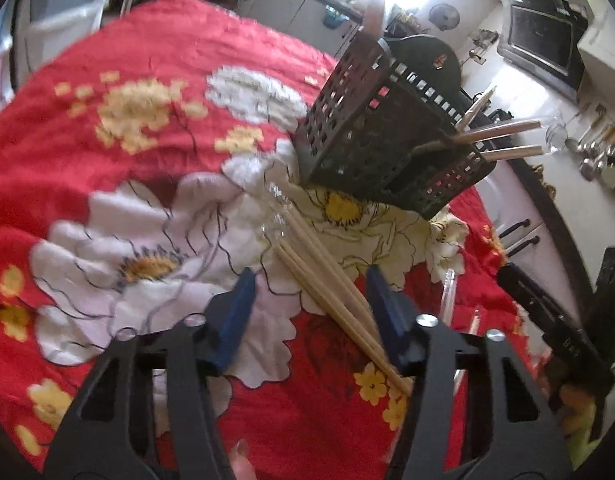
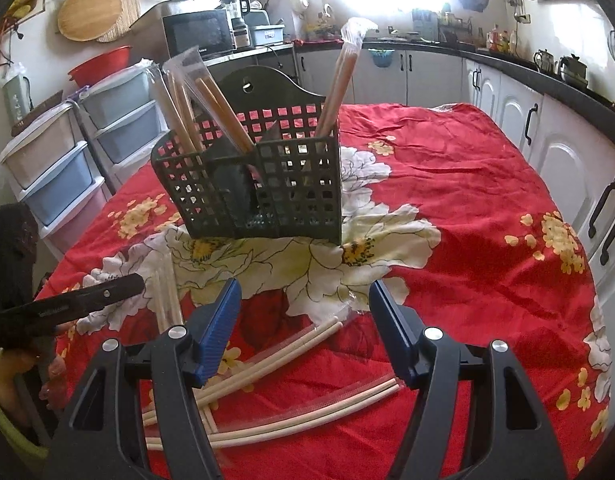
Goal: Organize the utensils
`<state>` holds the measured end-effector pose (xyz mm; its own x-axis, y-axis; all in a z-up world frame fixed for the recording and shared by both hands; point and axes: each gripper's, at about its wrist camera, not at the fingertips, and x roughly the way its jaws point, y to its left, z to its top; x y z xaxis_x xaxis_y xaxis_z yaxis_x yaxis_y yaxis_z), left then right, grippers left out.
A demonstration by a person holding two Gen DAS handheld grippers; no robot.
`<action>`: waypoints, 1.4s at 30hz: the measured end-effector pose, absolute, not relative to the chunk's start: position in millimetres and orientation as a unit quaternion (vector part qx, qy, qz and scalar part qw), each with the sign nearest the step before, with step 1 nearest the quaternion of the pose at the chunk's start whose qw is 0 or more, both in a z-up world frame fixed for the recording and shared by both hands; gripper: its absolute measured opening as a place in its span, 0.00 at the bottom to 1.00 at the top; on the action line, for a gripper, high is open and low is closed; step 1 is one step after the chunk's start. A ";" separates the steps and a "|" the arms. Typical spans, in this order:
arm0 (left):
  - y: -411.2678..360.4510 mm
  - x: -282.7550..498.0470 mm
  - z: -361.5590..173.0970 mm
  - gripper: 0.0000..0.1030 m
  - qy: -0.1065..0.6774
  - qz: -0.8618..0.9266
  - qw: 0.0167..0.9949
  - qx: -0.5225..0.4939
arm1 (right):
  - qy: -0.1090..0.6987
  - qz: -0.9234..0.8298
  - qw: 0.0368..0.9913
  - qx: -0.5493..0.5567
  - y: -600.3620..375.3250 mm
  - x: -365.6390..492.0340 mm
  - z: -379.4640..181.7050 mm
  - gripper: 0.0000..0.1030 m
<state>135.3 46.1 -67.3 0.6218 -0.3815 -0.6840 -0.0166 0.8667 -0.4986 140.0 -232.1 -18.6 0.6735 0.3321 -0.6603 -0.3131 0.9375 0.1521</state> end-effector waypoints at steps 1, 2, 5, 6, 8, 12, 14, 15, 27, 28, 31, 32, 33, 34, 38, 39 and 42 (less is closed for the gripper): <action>46.6 136.4 -69.1 0.42 0.425 -0.105 0.866 -0.241 | 0.365 0.176 0.914 0.013 -232.1 140.3 -19.6 0.62; 48.1 138.1 -72.3 0.42 0.429 -0.106 0.862 -0.250 | 0.368 0.175 0.913 0.013 -232.4 141.0 -20.8 0.62; 50.2 142.5 -75.7 0.42 0.431 -0.110 0.856 -0.263 | 0.379 0.174 0.909 0.012 -231.3 143.9 -25.2 0.62; 51.0 144.0 -76.3 0.42 0.432 -0.110 0.854 -0.267 | 0.385 0.173 0.907 0.011 -230.9 145.5 -27.4 0.62; 52.8 147.6 -77.6 0.41 0.433 -0.113 0.850 -0.278 | 0.394 0.171 0.903 0.011 -228.9 148.2 -31.4 0.62; 58.1 155.3 -83.4 0.31 0.434 -0.115 0.842 -0.300 | 0.417 0.173 0.892 0.017 -227.1 154.6 -41.7 0.62; 63.1 158.8 -86.4 0.28 0.433 -0.117 0.837 -0.314 | 0.427 0.174 0.887 0.025 -227.7 157.0 -45.8 0.62; 65.4 160.0 -88.2 0.25 0.433 -0.117 0.834 -0.322 | 0.429 0.173 0.886 0.027 -227.0 157.5 -47.1 0.62; 76.2 164.5 -96.3 0.12 0.433 -0.121 0.821 -0.352 | 0.487 0.169 0.852 0.090 -234.0 173.9 -68.5 0.54; 76.6 164.4 -96.4 0.11 0.432 -0.121 0.821 -0.353 | 0.489 0.168 0.851 0.094 -234.2 175.4 -69.7 0.53; 77.4 165.3 -98.6 0.09 0.431 -0.122 0.820 -0.357 | 0.491 0.164 0.849 0.104 -233.3 179.4 -71.5 0.51; 77.8 165.9 -99.1 0.08 0.431 -0.122 0.819 -0.359 | 0.492 0.162 0.849 0.105 -232.8 181.1 -72.5 0.48; 77.3 165.4 -99.0 0.08 0.430 -0.123 0.819 -0.360 | 0.493 0.160 0.849 0.108 -232.7 182.4 -73.1 0.45; 78.9 165.2 -99.3 0.08 0.429 -0.123 0.819 -0.361 | 0.492 0.156 0.849 0.109 -232.6 183.4 -73.5 0.42; 80.5 162.8 -99.4 0.07 0.423 -0.125 0.818 -0.370 | 0.489 0.148 0.853 0.109 -234.3 186.7 -75.4 0.25; 81.9 161.7 -99.5 0.06 0.422 -0.126 0.817 -0.372 | 0.487 0.147 0.853 0.115 -236.0 187.8 -76.1 0.22; 85.0 158.9 -99.2 0.06 0.419 -0.128 0.816 -0.378 | 0.483 0.150 0.852 0.137 -242.3 190.1 -76.2 0.14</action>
